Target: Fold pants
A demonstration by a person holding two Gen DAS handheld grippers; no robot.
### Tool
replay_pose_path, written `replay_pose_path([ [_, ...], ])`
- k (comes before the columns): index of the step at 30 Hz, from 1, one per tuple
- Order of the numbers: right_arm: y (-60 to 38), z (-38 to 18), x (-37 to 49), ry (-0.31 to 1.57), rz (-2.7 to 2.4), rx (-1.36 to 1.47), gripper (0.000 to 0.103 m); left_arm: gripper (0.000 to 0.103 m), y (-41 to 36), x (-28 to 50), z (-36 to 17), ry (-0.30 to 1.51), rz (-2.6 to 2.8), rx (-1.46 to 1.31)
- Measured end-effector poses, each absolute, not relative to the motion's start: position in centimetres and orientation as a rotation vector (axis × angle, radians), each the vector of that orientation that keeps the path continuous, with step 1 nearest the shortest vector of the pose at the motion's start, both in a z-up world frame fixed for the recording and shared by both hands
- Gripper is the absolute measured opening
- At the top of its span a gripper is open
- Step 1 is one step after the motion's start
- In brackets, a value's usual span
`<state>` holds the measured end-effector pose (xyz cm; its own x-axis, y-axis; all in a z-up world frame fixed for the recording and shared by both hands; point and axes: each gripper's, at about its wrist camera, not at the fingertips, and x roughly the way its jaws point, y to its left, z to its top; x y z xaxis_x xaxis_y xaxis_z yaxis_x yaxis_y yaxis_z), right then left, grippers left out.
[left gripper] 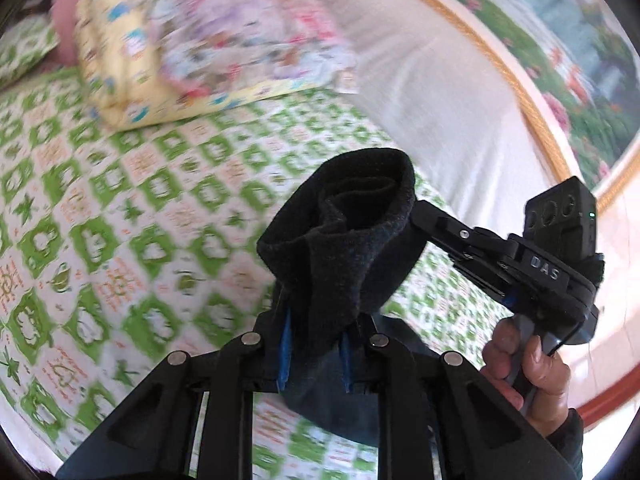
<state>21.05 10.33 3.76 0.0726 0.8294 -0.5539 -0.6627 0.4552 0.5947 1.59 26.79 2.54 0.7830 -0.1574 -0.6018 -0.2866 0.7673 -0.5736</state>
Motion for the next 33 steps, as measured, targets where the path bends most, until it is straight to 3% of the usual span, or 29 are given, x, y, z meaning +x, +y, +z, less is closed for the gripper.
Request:
replay_pose_path([
  [12, -1.7, 5.6, 18.8, 0.892, 1.021, 0.410, 0.006, 0.018, 16.1, 2.9, 6.8, 0.668, -0.109, -0.527],
  [33, -20.6, 1.0, 12.8, 0.785, 0.779, 0.712, 0.006, 0.018, -1.2, 4.2, 4.1, 0.822, -0.370, -0.301],
])
